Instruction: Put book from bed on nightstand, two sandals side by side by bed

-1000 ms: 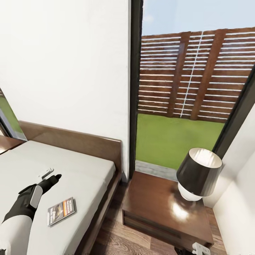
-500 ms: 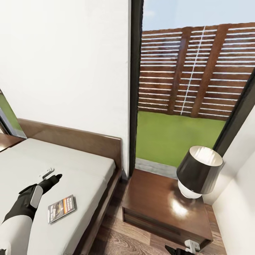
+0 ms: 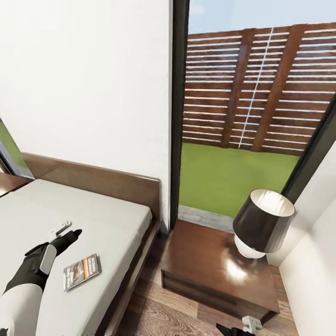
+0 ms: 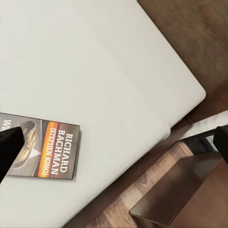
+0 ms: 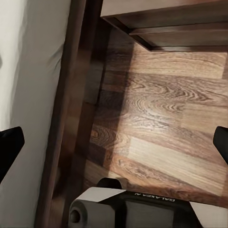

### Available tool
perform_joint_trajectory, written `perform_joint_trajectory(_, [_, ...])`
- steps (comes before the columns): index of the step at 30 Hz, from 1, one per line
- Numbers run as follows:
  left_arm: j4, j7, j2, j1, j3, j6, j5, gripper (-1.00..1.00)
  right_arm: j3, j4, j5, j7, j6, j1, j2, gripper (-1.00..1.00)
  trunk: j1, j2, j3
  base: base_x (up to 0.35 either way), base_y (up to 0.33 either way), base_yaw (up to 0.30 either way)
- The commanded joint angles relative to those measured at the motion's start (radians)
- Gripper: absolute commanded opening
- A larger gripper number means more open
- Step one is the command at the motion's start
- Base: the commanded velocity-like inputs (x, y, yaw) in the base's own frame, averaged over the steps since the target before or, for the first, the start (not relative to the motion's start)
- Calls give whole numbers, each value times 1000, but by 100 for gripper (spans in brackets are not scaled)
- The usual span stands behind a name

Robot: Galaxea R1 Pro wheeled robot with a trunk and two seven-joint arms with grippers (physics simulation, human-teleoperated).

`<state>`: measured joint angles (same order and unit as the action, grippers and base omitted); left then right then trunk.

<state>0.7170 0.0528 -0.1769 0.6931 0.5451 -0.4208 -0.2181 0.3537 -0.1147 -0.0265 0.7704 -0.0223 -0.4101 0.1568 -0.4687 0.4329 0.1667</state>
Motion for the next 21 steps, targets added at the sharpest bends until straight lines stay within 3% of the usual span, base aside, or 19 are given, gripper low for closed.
perform_joint_trajectory(1, [1,4,1,1,4,-7,-3,100,-1,1,-3,3,-2,0,0,100,0,2,4,0,0,0])
perform_joint_trajectory(21, [1,4,4,0,2,-7,-3,100,-1,1,-3,3,-2,0,0,100,0,2,35,0,0,0])
